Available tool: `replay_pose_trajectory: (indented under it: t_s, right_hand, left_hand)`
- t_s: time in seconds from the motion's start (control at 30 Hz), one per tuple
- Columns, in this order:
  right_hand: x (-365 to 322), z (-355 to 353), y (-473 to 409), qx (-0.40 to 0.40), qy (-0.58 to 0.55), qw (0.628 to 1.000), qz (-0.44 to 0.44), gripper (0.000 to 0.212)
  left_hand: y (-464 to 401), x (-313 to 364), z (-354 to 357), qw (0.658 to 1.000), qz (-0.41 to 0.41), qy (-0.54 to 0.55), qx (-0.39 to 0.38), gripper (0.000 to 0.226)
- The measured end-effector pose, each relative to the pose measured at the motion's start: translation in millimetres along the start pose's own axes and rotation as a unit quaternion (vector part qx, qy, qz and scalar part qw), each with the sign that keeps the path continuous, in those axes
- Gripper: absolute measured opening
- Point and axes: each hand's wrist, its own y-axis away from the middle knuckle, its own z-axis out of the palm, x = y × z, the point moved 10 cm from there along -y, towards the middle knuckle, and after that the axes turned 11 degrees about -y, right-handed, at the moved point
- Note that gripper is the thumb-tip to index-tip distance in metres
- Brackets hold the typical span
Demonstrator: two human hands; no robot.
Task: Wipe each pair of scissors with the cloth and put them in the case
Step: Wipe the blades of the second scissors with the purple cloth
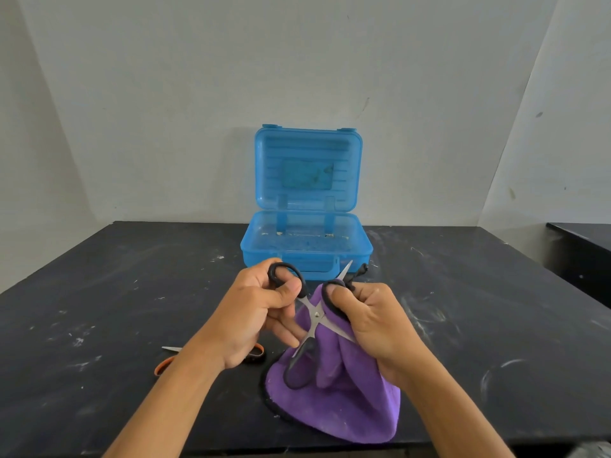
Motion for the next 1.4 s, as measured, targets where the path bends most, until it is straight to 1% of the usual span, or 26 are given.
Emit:
replay_pose_trajectory:
  t_s: [0.1, 0.17, 0.2, 0.27, 0.4, 0.47, 0.5, 0.53, 0.6, 0.63, 0.67, 0.77, 0.83, 0.9, 0.97, 1.03, 1.07, 1.17, 1.27, 1.33, 1.4]
  right_hand:
    - [2.5, 4.8, 0.8, -0.028, -0.004, 0.999, 0.018, 0.035]
    - [3.0, 5.3, 2.1, -0.047, -0.001, 0.999, 0.026, 0.024]
    - [1.9, 4.7, 2.8, -0.052, 0.001, 0.998, 0.025, 0.021]
    - [-1.4, 2.0, 3.7, -0.046, 0.013, 0.999, 0.019, 0.022]
    - [1.2, -5.8, 3.0, 0.021, 0.023, 0.999, 0.018, 0.045]
    - [4.2, -2.7, 3.1, 0.021, 0.014, 0.999, 0.021, 0.05]
    - [4.3, -0.1, 3.2, 0.014, 0.011, 1.0, 0.022, 0.051]
    - [5.1, 2.1, 2.6, 0.004, 0.011, 1.0, 0.024, 0.049]
    - [5.9, 5.6, 2.2, -0.025, 0.009, 0.999, 0.022, 0.032]
    - [6.1, 7.7, 3.0, -0.039, 0.007, 0.999, 0.023, 0.022]
    - [6.8, 7.9, 3.5, -0.048, 0.007, 0.999, 0.021, 0.02]
    - [7.6, 1.5, 3.0, -0.015, 0.013, 1.0, 0.012, 0.019]
    - [7.9, -3.0, 1.8, 0.016, 0.014, 1.0, 0.012, 0.029]
    - [9.2, -3.7, 1.7, 0.019, 0.009, 1.0, 0.016, 0.031]
    - [10.6, 0.9, 3.6, -0.007, 0.007, 1.0, 0.017, 0.025]
    - [11.4, 5.5, 6.9, -0.024, 0.009, 1.0, 0.009, 0.009]
    - [11.6, 6.1, 8.1, -0.022, 0.01, 1.0, 0.004, 0.005]
    - [10.4, 2.7, 10.5, 0.012, 0.015, 1.0, -0.001, 0.012]
    - [11.7, -3.4, 11.5, 0.059, 0.011, 0.998, 0.008, 0.029]
    - [13.6, -3.2, 13.1, 0.057, -0.002, 0.998, 0.02, 0.034]
    - [14.7, -2.6, 15.6, 0.04, -0.019, 0.999, 0.028, 0.028]
  left_hand:
    - [-0.3, -0.3, -4.3, 1.0, 0.004, 0.0, 0.014, 0.019]
    - [1.1, -0.8, -5.3, 1.0, 0.007, -0.003, 0.007, 0.014]
    - [2.3, -1.7, -5.5, 1.0, 0.008, -0.005, 0.001, 0.013]
    - [4.9, -3.8, -5.1, 1.0, 0.005, -0.003, -0.008, 0.015]
    - [6.5, -6.7, -4.6, 1.0, -0.001, 0.004, -0.001, 0.016]
    - [6.2, -8.5, -6.3, 1.0, -0.002, 0.0, 0.014, 0.015]
    - [6.2, -8.5, -7.7, 1.0, 0.0, -0.002, 0.021, 0.019]
    - [6.2, -7.7, -8.6, 1.0, 0.005, -0.003, 0.028, 0.026]
    - [6.0, -4.3, -11.2, 0.999, 0.021, -0.017, 0.045, 0.035]
    - [6.2, -1.6, -13.3, 0.997, 0.031, -0.031, 0.057, 0.034]
    - [6.4, 0.7, -15.3, 0.996, 0.041, -0.044, 0.068, 0.03]
    - [7.1, 5.2, -15.8, 0.993, 0.057, -0.063, 0.084, 0.018]
    - [7.5, 6.9, -13.0, 0.992, 0.065, -0.065, 0.088, 0.015]
    - [7.7, 7.0, -10.3, 0.99, 0.072, -0.074, 0.096, 0.01]
    - [8.3, 3.8, -9.4, 0.987, 0.078, -0.086, 0.111, 0.007]
    - [9.4, 0.5, -9.9, 0.982, 0.086, -0.1, 0.134, 0.011]
    - [9.9, -1.4, -9.2, 0.98, 0.09, -0.103, 0.143, 0.014]
    - [11.1, -5.8, -6.8, 0.976, 0.099, -0.1, 0.165, 0.017]
    - [12.0, -8.4, -1.9, 0.974, 0.099, -0.1, 0.178, 0.015]
    - [13.2, -9.3, 3.5, 0.976, 0.094, -0.083, 0.18, 0.017]
    - [14.6, -9.2, 6.9, 0.975, 0.091, -0.08, 0.184, 0.02]
